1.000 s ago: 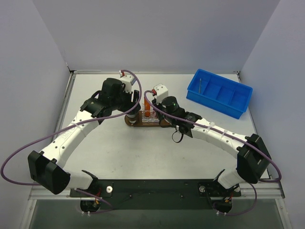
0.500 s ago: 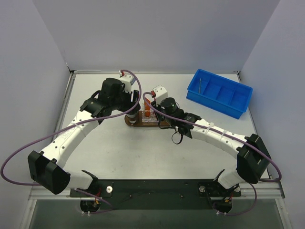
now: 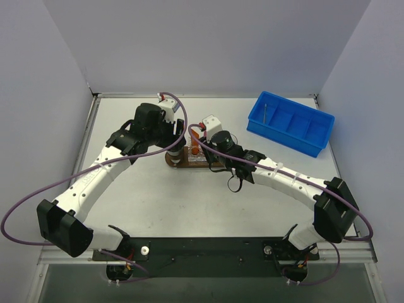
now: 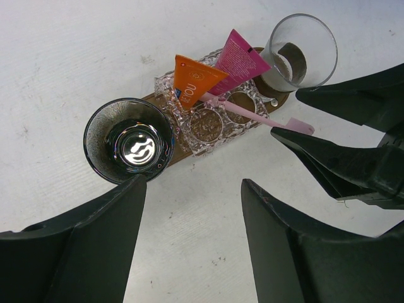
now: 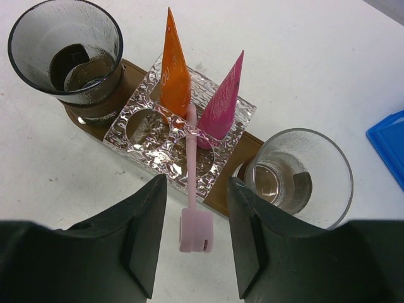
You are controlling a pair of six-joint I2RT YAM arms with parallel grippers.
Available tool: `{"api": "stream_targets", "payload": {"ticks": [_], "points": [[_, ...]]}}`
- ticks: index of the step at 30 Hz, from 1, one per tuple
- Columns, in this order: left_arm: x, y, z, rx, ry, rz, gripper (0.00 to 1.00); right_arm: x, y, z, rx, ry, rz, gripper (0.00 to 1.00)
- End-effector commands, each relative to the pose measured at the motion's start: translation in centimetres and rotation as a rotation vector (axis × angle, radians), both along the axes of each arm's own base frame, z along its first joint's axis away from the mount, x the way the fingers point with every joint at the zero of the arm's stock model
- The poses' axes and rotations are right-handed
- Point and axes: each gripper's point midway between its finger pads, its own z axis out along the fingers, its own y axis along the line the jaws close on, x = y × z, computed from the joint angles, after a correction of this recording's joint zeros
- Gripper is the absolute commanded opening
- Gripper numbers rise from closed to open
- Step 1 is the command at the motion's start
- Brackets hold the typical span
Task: Prepare toiletry sets of a toothbrush and toothpaste on the tray
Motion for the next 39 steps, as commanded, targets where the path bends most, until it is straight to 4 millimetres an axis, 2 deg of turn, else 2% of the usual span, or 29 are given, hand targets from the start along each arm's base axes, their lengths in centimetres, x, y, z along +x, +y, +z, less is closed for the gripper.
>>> {"api": "stream_targets", "payload": {"ticks": [1, 6, 10, 14, 15, 16, 18, 19, 20, 21, 22, 24, 25, 27, 28, 29, 30, 31, 32, 33, 34, 39], "points": [[0.5, -0.1, 1.9, -0.029, -0.042, 0.002, 0.72, 0.5, 0.5, 2.3, 0.034, -0.039, -0.021, 0.40], [0.6, 0.0, 2.0, -0.027, -0.047, 0.010, 0.72, 0.5, 0.3, 4.2, 0.069, -0.055, -0.031, 0.41], [0.8, 0.6, 2.4, -0.022, -0.062, 0.032, 0.72, 0.5, -0.9, 8.1, 0.137, -0.104, -0.080, 0.43], [1.0, 1.2, 2.4, -0.027, -0.062, 0.050, 0.72, 1.1, -3.0, 10.7, 0.189, -0.120, -0.136, 0.43], [1.1, 1.2, 2.4, -0.030, -0.063, 0.053, 0.72, 1.7, -4.2, 10.7, 0.178, -0.111, -0.161, 0.43], [1.1, 1.3, 2.5, -0.031, -0.064, 0.055, 0.72, 2.2, -4.9, 12.2, 0.192, -0.129, -0.174, 0.42], [1.1, 1.4, 2.8, -0.037, -0.071, 0.057, 0.71, 2.2, -6.9, 11.7, 0.161, -0.071, -0.199, 0.41], [1.4, 1.7, 3.0, -0.045, -0.082, 0.066, 0.71, 3.2, -9.0, 13.0, 0.182, -0.078, -0.244, 0.40], [1.4, 1.8, 3.2, -0.056, -0.084, 0.074, 0.71, 3.5, -10.1, 13.1, 0.187, -0.064, -0.263, 0.41], [1.3, 2.2, 3.1, -0.065, -0.086, 0.086, 0.71, 3.2, -10.5, 12.9, 0.191, -0.019, -0.238, 0.40], [1.7, 2.8, 3.4, -0.079, -0.097, 0.109, 0.71, 4.1, -12.9, 13.0, 0.195, -0.004, -0.283, 0.40], [1.8, 3.6, 3.6, -0.117, -0.099, 0.147, 0.71, 4.2, -13.9, 13.3, 0.212, 0.058, -0.283, 0.40], [2.0, 4.0, 3.4, -0.129, -0.099, 0.162, 0.71, 5.2, -15.7, 12.7, 0.211, 0.089, -0.328, 0.39], [2.4, 5.0, 3.6, -0.155, -0.105, 0.201, 0.71, 5.8, -16.7, 13.0, 0.225, 0.125, -0.343, 0.39], [2.5, 5.4, 3.5, -0.160, -0.109, 0.214, 0.71, 6.5, -16.8, 12.1, 0.225, 0.164, -0.346, 0.37], [2.8, 5.8, 3.5, -0.166, -0.110, 0.231, 0.71, 6.9, -17.9, 11.7, 0.221, 0.192, -0.376, 0.37], [3.0, 6.0, 3.5, -0.166, -0.112, 0.237, 0.71, 7.6, -18.2, 12.6, 0.236, 0.187, -0.382, 0.36], [3.3, 6.2, 3.5, -0.167, -0.115, 0.246, 0.71, 8.5, -18.3, 11.2, 0.243, 0.239, -0.394, 0.35], [3.5, 6.3, 3.4, -0.168, -0.117, 0.252, 0.71, 8.9, -19.2, 10.5, 0.247, 0.270, -0.422, 0.34], [3.9, 6.6, 3.3, -0.168, -0.115, 0.262, 0.71, 9.7, -19.4, 11.1, 0.266, 0.269, -0.431, 0.33], [4.3, 6.6, 3.3, -0.172, -0.120, 0.265, 0.71, 10.7, -19.6, 9.6, 0.269, 0.311, -0.449, 0.31], [6.1, 6.8, 3.8, -0.158, -0.136, 0.270, 0.71, 14.1, -21.1, 7.6, 0.284, 0.360, -0.501, 0.28]]}}
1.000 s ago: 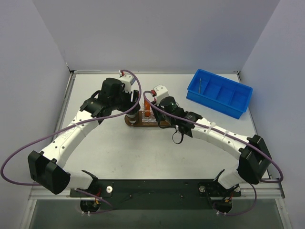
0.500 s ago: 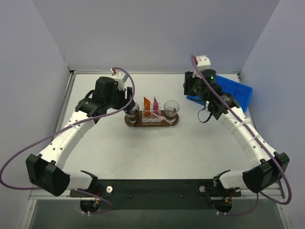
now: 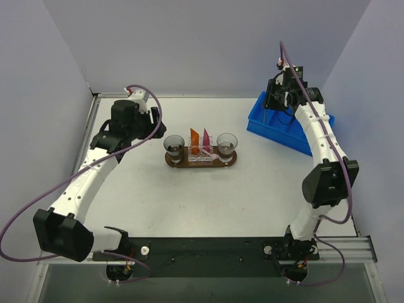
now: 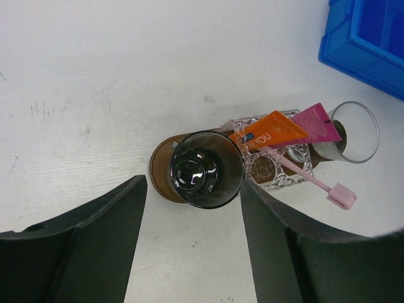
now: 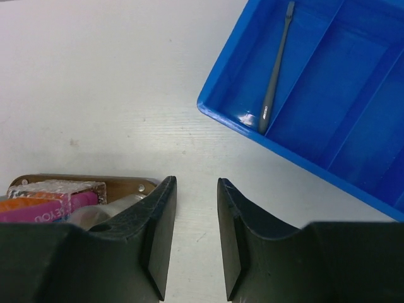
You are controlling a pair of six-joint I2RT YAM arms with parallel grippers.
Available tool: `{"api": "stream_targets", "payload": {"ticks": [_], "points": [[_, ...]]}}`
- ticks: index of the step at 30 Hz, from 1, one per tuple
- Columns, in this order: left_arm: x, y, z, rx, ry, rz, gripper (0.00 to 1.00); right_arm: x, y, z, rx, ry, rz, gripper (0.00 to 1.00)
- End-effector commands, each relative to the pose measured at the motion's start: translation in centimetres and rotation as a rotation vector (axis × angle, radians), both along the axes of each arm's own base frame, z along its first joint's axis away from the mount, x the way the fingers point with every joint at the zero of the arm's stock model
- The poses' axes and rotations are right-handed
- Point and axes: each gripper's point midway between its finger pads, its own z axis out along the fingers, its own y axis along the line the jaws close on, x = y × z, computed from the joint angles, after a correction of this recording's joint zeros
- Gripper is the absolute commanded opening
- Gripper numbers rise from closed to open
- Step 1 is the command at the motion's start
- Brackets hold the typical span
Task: Prepare toiletry sets of a toothbrush and toothpaste on the tray
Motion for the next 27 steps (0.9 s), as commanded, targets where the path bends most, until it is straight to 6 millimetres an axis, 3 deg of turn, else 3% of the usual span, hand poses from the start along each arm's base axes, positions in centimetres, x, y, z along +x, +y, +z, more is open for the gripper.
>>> {"api": "stream_targets", "payload": {"ticks": [1, 3, 4, 6, 7, 8, 13, 21, 27], "points": [[2.6, -0.1, 2.5, -0.020, -0.083, 0.008, 0.71, 2.1, -0.6, -1.9, 0.047, 0.082, -0.025, 0.27], [3.3, 0.0, 2.6, -0.011, -0.086, 0.015, 0.71, 3.1, -1.1, -2.7, 0.044, 0.095, -0.042, 0.27], [3.5, 0.3, 2.7, -0.011, -0.086, 0.021, 0.71, 3.9, -1.5, -4.1, 0.040, 0.121, -0.055, 0.27], [4.1, 0.3, 2.4, -0.016, -0.077, 0.029, 0.71, 5.1, -1.9, -4.5, 0.032, 0.117, -0.070, 0.26], [4.3, 0.5, 2.4, -0.027, -0.075, 0.037, 0.71, 5.8, -2.3, -6.2, 0.027, 0.148, -0.075, 0.25], [4.4, 0.6, 2.3, -0.030, -0.069, 0.041, 0.71, 6.4, -2.4, -6.0, 0.020, 0.139, -0.071, 0.25], [5.5, 1.0, 1.9, -0.067, -0.060, 0.072, 0.70, 8.2, -3.3, -9.8, -0.031, 0.192, -0.052, 0.25], [7.0, 0.7, 1.6, -0.113, -0.056, 0.083, 0.70, 9.7, -4.7, -12.2, -0.087, 0.214, -0.049, 0.21], [7.0, 0.7, 1.2, -0.121, -0.046, 0.089, 0.69, 10.4, -5.5, -13.7, -0.143, 0.224, -0.031, 0.22]]}}
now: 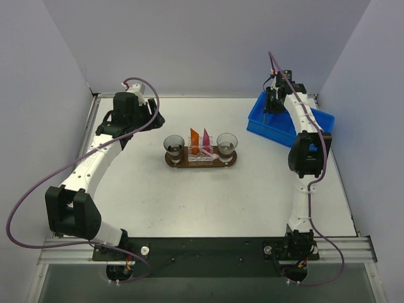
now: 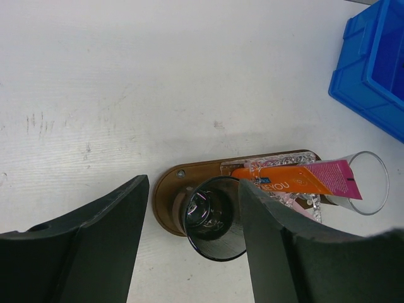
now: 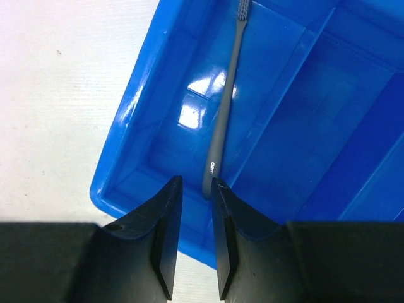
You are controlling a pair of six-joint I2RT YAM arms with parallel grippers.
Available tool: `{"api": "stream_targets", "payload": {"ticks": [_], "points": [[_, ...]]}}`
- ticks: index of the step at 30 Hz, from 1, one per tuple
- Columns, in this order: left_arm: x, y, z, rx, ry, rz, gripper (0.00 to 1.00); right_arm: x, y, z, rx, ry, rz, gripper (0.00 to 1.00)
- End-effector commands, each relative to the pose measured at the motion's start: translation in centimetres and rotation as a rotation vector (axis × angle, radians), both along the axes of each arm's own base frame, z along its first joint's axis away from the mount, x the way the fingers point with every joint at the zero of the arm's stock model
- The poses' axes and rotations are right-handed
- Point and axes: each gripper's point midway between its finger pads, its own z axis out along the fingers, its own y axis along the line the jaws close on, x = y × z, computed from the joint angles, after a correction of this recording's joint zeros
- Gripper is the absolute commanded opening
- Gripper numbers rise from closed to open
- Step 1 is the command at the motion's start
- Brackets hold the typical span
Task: Prepare toiletry sets of a toothbrush and toothpaste on the tray
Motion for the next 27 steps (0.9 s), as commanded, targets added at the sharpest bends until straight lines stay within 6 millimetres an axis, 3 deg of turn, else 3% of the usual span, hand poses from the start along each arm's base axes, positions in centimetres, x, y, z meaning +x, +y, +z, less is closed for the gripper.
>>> {"api": "stream_targets", "payload": {"ticks": [1, 14, 27], "points": [[1.4, -0.3, 3.6, -0.049, -0.103, 0.007, 0.68, 0.7, -1.2, 0.3, -0.055, -0.011, 0.012, 0.22], [1.3, -0.3, 3.2, -0.053, -0.097, -0.013, 0.68, 1.6, -0.6, -3.4, -0.040, 0.034, 0.010, 0.24], [1.5, 1.3, 2.4, -0.029, -0.073, 0.002, 0.68, 1.4, -2.2, -6.4, -0.154, 0.089, -0.049, 0.27]]}}
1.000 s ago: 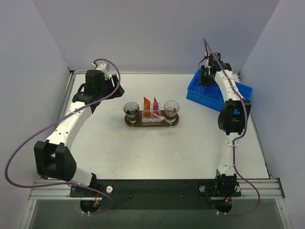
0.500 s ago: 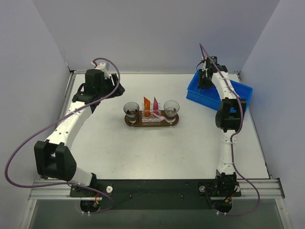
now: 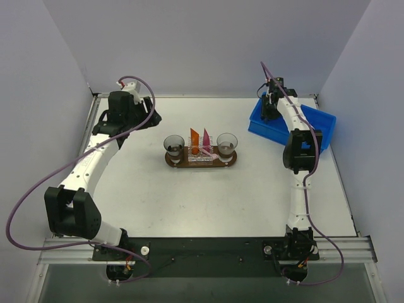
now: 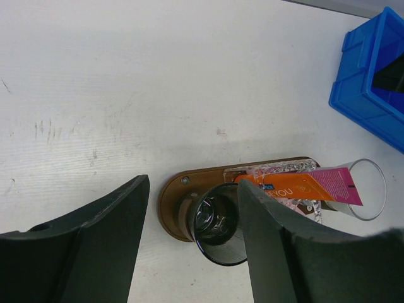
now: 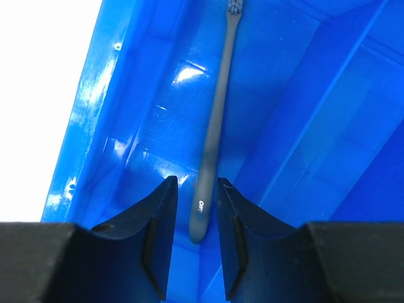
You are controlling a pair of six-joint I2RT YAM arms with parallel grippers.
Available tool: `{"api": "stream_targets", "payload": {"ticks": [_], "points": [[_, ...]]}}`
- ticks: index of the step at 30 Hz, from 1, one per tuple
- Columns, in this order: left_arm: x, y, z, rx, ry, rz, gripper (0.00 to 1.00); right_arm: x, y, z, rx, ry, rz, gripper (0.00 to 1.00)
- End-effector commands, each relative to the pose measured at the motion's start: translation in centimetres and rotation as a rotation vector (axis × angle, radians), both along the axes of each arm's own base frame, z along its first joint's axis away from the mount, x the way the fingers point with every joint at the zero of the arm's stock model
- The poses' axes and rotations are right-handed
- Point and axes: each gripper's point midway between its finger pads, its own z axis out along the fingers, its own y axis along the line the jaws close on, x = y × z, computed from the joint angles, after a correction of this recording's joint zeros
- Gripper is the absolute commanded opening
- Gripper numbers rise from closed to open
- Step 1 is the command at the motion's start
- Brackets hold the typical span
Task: Prepare toiletry sets of a toothbrush and toothpaste on the tray
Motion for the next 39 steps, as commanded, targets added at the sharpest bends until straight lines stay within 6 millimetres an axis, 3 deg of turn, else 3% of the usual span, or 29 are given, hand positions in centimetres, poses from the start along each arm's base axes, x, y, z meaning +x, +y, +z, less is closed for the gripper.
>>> {"api": "stream_targets", "payload": {"ticks": [1, 19, 26, 32, 39], "points": [[1.0, 0.5, 2.0, -0.004, -0.059, -0.006, 0.68, 0.1, -1.5, -0.4, -0.084, 0.013, -0.046, 0.28], [0.9, 1.9, 1.4, -0.007, -0.041, 0.033, 0.68, -1.5, -1.7, -3.9, -0.099, 0.119, -0.051, 0.29], [1.1, 2.1, 1.5, -0.011, -0.043, 0.040, 0.68, -1.7, -0.6, -3.5, -0.046, 0.121, -0.011, 0.16], [1.1, 1.9, 1.3, -0.017, -0.040, 0.037, 0.67, -1.2, 1.2, -0.2, 0.019, 0.049, 0.049, 0.09], [1.1, 1.8, 1.3, -0.023, -0.038, 0.032, 0.67, 0.8, 0.7, 4.3, 0.012, -0.092, 0.002, 0.12]]}}
